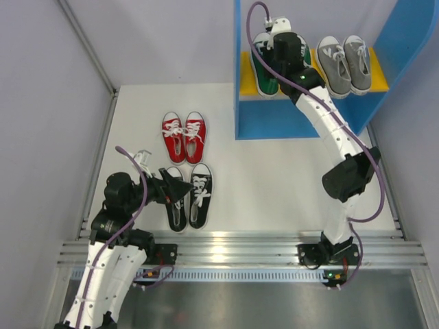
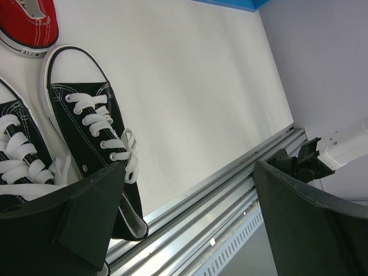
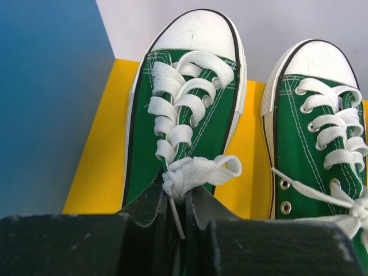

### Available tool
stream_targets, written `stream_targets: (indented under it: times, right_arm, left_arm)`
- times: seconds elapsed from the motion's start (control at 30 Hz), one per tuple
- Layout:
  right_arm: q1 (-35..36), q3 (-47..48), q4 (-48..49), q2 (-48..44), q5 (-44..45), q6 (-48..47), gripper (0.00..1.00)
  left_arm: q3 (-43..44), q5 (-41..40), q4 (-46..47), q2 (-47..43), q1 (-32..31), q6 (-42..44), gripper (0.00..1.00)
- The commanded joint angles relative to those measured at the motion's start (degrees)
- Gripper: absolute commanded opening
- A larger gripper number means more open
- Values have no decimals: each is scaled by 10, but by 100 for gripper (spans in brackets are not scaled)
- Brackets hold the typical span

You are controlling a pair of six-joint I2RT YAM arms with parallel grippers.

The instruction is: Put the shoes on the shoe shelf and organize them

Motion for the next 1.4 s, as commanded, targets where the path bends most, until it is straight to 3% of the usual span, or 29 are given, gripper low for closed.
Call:
stream_targets:
  times: [0.0,0.37,0.4,0.5,0.63,0.67,0.93,1.03,1.17,1.27,1.37]
  right_arm:
    - [-16,67,38,-1,6,7,0]
    - [-22,62,33,11,20,12,0]
    - [-22,62,33,11,22,11,6]
    - [-22,63,32,9,28,5,12]
    - [-23,64,34,3,27,1,45]
    - [-22,64,35,0,22,0,58]
    - [-5,34,73,-82,1,-5,61]
    - [50,-48,141,-188,67,-60,61]
    - [170,-273,234,-370,155,-110,61]
    - [270,-434,283,-450,226,-110,61]
    - [359,-550,302,-463,307,-82,60]
  left_arm:
    - [14,-1,6,-5,-2,9,98]
    - [18,-2,-3,-7,-2,13,99]
    - [18,-3,-3,-7,-2,13,99]
    - [18,-2,-2,-7,-2,11,99]
    - [19,0,-3,-5,-2,12,99]
    - [19,0,-3,-5,-3,11,99]
    - [19,-1,-3,-2,-2,13,99]
    - [19,-5,-3,-1,-2,14,99]
    - [20,-14,-3,-1,-2,8,99]
    - [20,-22,-2,2,-3,0,99]
    - [23,-27,-2,9,-2,-1,99]
